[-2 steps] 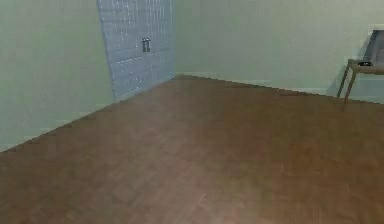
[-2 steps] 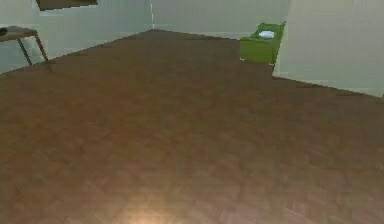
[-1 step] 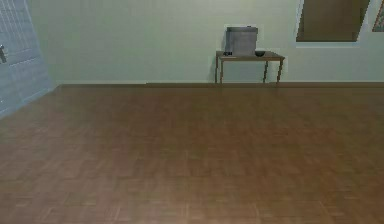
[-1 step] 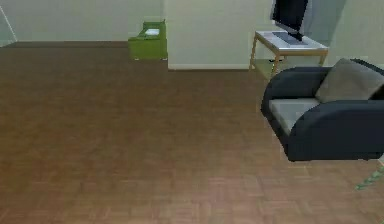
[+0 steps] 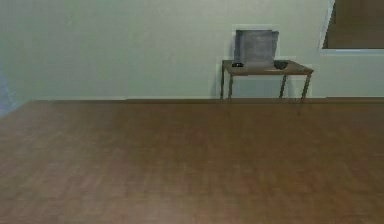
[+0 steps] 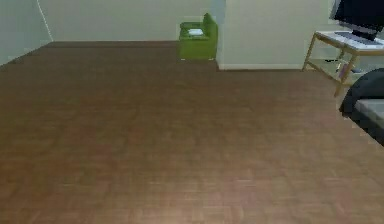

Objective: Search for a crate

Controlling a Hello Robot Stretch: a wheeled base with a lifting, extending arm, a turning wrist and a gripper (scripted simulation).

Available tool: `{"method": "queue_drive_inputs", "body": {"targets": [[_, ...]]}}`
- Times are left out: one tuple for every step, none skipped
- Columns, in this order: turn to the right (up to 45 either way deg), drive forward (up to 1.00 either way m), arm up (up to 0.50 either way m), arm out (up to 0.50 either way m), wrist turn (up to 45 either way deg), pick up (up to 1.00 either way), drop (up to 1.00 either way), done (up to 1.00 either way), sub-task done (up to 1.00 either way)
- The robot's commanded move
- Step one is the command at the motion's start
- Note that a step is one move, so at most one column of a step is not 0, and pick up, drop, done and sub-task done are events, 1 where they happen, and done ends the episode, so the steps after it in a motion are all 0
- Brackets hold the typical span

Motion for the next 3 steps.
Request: {"method": "queue_drive_inputs", "body": {"targets": [[0.0, 1.0, 0.0, 0.0, 0.0, 0.0, 0.0, 0.0, 0.0], [0.0, 1.0, 0.0, 0.0, 0.0, 0.0, 0.0, 0.0, 0.0], [3.0, 0.0, 0.0, 0.0, 0.0, 0.0, 0.0, 0.0, 0.0]]}}
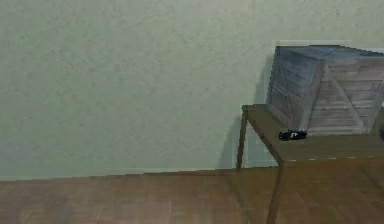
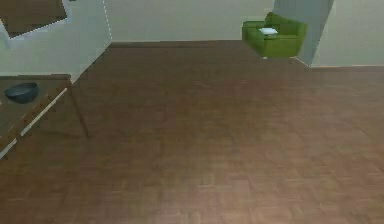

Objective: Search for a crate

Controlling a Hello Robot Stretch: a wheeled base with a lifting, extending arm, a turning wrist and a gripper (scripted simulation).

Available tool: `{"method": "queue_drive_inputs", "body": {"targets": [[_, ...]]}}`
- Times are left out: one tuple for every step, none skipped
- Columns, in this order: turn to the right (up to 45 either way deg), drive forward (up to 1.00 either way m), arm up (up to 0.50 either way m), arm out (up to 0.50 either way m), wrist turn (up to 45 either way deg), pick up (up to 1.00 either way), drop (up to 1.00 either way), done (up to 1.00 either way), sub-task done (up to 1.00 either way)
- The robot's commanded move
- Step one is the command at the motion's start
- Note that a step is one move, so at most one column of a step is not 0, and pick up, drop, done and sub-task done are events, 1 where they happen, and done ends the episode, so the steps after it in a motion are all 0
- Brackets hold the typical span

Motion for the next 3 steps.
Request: {"method": "queue_drive_inputs", "body": {"targets": [[0.0, 0.75, 0.0, 0.0, 0.0, 0.0, 0.0, 0.0, 0.0], [45.0, 0.0, 0.0, 0.0, 0.0, 0.0, 0.0, 0.0, 0.0], [0.0, 0.0, 0.0, 0.0, 0.0, 0.0, 0.0, 1.0, 0.0]]}}
